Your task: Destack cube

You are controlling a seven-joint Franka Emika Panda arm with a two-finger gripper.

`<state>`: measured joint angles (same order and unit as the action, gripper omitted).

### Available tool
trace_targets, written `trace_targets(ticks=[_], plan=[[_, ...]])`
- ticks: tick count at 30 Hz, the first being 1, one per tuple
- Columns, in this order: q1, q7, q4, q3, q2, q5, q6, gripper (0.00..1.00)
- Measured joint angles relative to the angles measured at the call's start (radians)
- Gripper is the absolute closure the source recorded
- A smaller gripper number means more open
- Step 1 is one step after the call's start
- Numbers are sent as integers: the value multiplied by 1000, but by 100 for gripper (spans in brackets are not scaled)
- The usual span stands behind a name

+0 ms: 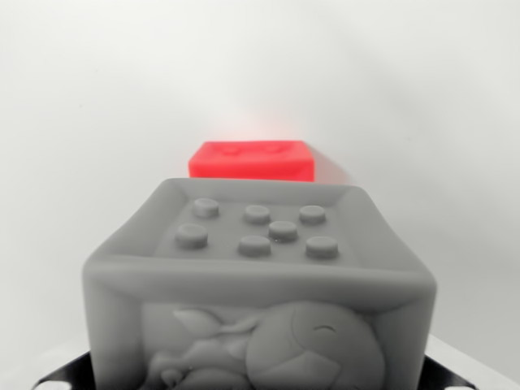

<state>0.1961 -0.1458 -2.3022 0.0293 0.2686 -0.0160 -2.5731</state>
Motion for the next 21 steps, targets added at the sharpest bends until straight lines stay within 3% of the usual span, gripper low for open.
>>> trace_targets(ticks=[5, 21], plan=[[0, 9, -4, 2, -30, 0, 22, 100], [0, 108, -56, 25, -51, -1, 4, 100]])
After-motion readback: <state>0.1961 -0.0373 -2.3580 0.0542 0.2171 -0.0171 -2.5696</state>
